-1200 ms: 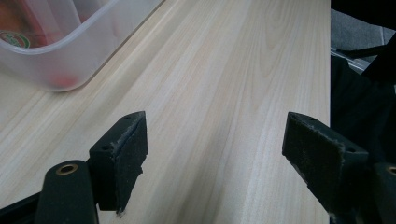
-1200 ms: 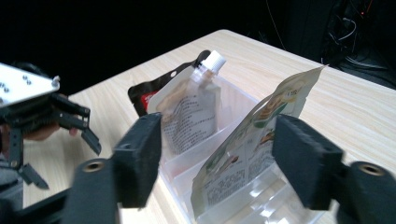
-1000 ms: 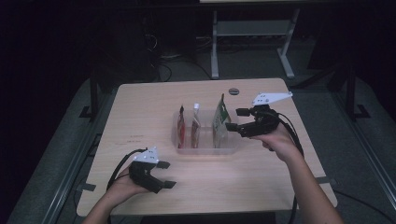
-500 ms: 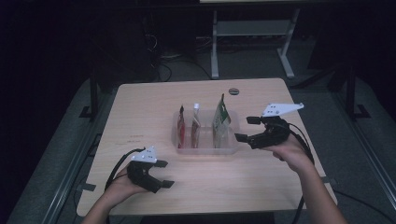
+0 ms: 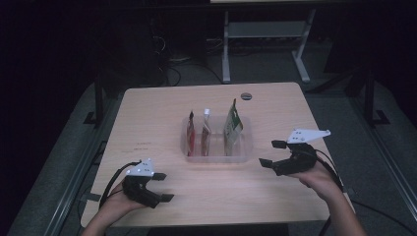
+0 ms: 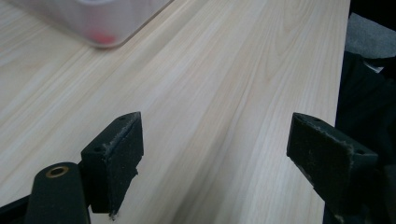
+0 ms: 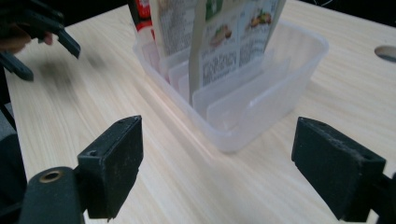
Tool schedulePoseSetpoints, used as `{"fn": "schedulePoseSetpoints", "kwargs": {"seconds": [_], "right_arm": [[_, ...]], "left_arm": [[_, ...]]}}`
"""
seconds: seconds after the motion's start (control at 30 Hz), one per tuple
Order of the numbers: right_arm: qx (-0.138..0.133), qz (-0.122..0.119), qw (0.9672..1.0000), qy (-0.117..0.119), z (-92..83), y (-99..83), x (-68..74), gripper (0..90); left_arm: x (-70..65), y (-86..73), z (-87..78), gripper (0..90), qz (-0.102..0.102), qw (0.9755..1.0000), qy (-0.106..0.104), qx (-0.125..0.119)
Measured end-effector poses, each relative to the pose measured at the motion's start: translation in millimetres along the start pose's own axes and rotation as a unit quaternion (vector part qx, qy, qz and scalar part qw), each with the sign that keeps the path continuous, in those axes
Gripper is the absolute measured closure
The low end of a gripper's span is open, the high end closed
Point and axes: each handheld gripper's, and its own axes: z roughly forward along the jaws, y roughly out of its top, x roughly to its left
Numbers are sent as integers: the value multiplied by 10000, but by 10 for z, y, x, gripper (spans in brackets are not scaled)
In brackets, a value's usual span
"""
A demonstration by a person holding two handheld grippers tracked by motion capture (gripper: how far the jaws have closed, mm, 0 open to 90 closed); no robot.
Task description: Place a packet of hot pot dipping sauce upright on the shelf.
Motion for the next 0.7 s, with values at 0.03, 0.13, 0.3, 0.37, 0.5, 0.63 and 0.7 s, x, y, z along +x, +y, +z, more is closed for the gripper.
{"fn": "schedulePoseSetpoints", "kwargs": {"seconds": [0.03, 0.13, 0.3, 0.37, 0.5, 0.63, 0.7], "right_arm": [[18, 18, 10000, -5, -11, -42, 3, 161], [38, 6, 9999, -131, -32, -144, 6, 155], [107, 89, 9996, -239, -62, -318, -9, 147], [181, 110, 9993, -293, -71, -394, -29, 143], [288, 191, 9985, -417, -105, -538, -77, 141], [368, 273, 9978, -483, -151, -669, -135, 141], [416, 276, 9975, -506, -157, -711, -157, 141]], "left_arm": [[3, -14, -14, 184, -5, 10000, 12, 1], [13, -65, -59, 184, -23, 10000, 70, -13], [27, -116, -102, 184, -30, 9998, 173, -23], [34, -134, -110, 184, -34, 9997, 238, 18], [56, -161, -103, 184, -28, 9994, 308, 131], [74, -187, -94, 184, 20, 9988, 398, 268], [81, -198, -95, 184, 52, 9983, 471, 346]]}}
